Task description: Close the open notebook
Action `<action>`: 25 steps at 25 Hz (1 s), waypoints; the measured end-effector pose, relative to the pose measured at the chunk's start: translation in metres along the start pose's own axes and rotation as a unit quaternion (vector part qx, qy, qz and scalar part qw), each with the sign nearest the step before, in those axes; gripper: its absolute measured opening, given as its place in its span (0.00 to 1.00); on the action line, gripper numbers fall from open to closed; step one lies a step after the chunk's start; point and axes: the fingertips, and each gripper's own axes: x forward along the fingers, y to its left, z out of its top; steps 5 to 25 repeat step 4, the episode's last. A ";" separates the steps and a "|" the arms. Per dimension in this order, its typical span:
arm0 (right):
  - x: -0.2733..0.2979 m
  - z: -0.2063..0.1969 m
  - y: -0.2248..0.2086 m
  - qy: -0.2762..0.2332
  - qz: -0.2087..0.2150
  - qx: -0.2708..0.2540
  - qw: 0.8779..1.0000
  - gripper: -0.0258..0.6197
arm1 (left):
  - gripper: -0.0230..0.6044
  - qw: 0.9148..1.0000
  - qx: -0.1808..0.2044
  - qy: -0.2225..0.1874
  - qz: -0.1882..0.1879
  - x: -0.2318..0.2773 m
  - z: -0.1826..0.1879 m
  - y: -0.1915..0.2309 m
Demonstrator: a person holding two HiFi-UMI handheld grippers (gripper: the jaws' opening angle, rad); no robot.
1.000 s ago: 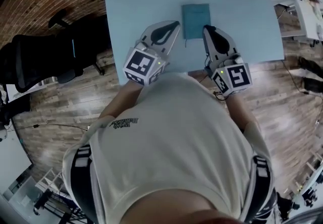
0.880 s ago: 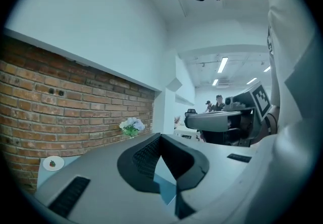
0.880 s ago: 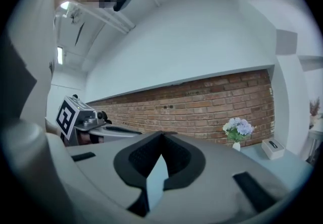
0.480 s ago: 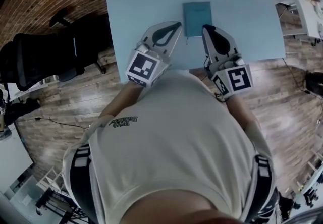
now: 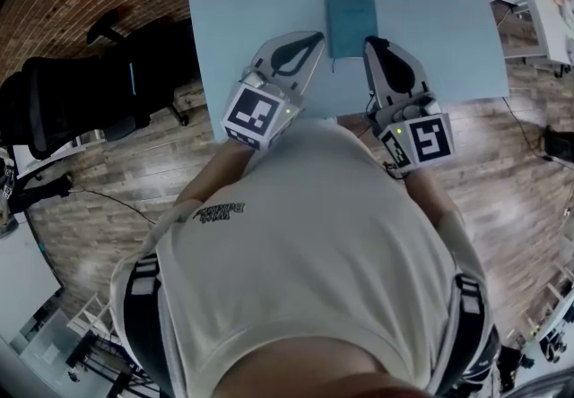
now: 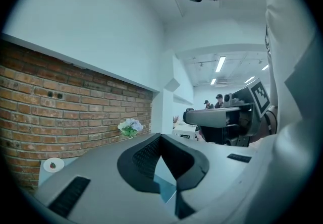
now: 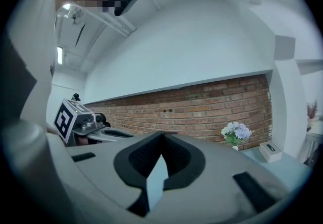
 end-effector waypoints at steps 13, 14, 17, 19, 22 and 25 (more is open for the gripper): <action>-0.001 0.004 0.002 -0.004 -0.003 -0.011 1.000 0.04 | 0.05 1.000 -0.011 0.005 0.001 0.000 0.000 0.001; -0.001 0.004 0.002 -0.004 -0.003 -0.011 1.000 0.04 | 0.05 1.000 -0.011 0.005 0.001 0.000 0.000 0.001; -0.001 0.004 0.002 -0.004 -0.003 -0.011 1.000 0.04 | 0.05 1.000 -0.011 0.005 0.001 0.000 0.000 0.001; -0.001 0.004 0.002 -0.004 -0.003 -0.011 1.000 0.04 | 0.05 1.000 -0.011 0.005 0.001 0.000 0.000 0.001; -0.001 0.004 0.002 -0.004 -0.003 -0.011 1.000 0.04 | 0.05 1.000 -0.011 0.005 0.001 0.000 0.000 0.001; -0.001 0.004 0.002 -0.004 -0.003 -0.011 1.000 0.04 | 0.05 1.000 -0.011 0.005 0.001 0.000 0.000 0.001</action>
